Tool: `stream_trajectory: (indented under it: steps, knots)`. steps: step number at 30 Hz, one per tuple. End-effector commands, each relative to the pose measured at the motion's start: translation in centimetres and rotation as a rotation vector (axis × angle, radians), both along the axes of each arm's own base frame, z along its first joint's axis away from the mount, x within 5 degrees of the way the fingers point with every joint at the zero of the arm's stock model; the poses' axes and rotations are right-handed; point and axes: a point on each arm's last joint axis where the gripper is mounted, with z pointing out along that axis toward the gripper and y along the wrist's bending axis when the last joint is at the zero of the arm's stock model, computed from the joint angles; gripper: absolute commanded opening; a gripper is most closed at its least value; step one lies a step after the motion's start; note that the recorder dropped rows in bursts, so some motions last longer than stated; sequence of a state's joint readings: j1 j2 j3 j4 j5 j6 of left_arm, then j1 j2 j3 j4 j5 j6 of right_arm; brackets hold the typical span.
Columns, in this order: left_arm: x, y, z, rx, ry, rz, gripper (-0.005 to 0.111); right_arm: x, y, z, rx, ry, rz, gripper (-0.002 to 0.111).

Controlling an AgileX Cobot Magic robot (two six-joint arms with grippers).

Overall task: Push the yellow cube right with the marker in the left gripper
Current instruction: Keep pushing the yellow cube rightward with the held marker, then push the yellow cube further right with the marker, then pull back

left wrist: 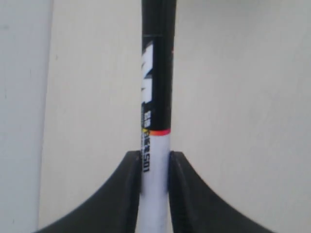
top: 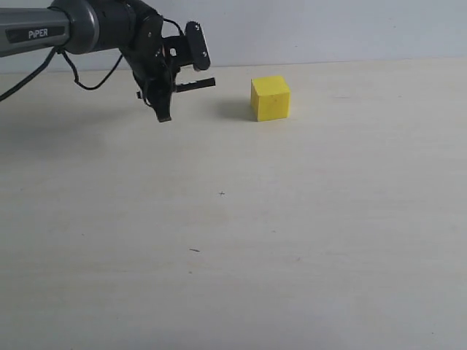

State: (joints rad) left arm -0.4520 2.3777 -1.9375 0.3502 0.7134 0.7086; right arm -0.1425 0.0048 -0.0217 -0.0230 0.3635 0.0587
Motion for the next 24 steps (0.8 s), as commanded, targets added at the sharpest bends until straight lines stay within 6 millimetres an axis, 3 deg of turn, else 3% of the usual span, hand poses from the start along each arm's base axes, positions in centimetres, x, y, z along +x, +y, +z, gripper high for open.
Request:
stream_trajectory:
  steps: [1, 4, 6, 10, 14, 16, 18, 24]
  knots:
    - [-0.5, 1.1, 0.8, 0.083, 0.049, 0.037, 0.000, 0.0, 0.0, 0.0, -0.008, -0.006, -0.001, 0.000]
    - [-0.5, 0.8, 0.1, 0.086, 0.059, 0.034, 0.000, 0.0, 0.0, 0.0, -0.008, -0.006, -0.001, 0.000]
    - [-0.7, -0.6, -0.9, 0.078, 0.050, -0.003, 0.000, 0.0, 0.0, 0.0, -0.008, -0.006, -0.001, 0.000]
    - [-1.3, -5.6, -1.8, -0.048, -0.055, -0.051, 0.000, 0.0, 0.0, 0.0, -0.008, -0.006, -0.001, 0.000]
    - [-2.9, -9.9, -1.4, -0.017, -0.052, -0.123, 0.000, 0.0, 0.0, 0.0, -0.008, -0.006, -0.001, 0.000]
    - [-3.0, -9.8, -0.8, 0.001, -0.040, -0.104, 0.000, 0.0, 0.0, 0.0, -0.008, -0.006, -0.001, 0.000]
    - [-2.8, -8.4, -0.2, 0.040, -0.009, -0.057, 0.000, 0.0, 0.0, 0.0, -0.008, -0.006, -0.001, 0.000]
    - [-2.0, -6.3, -0.5, 0.019, 0.024, 0.104, 0.000, 0.0, 0.0, 0.0, -0.008, -0.006, 0.011, 0.000]
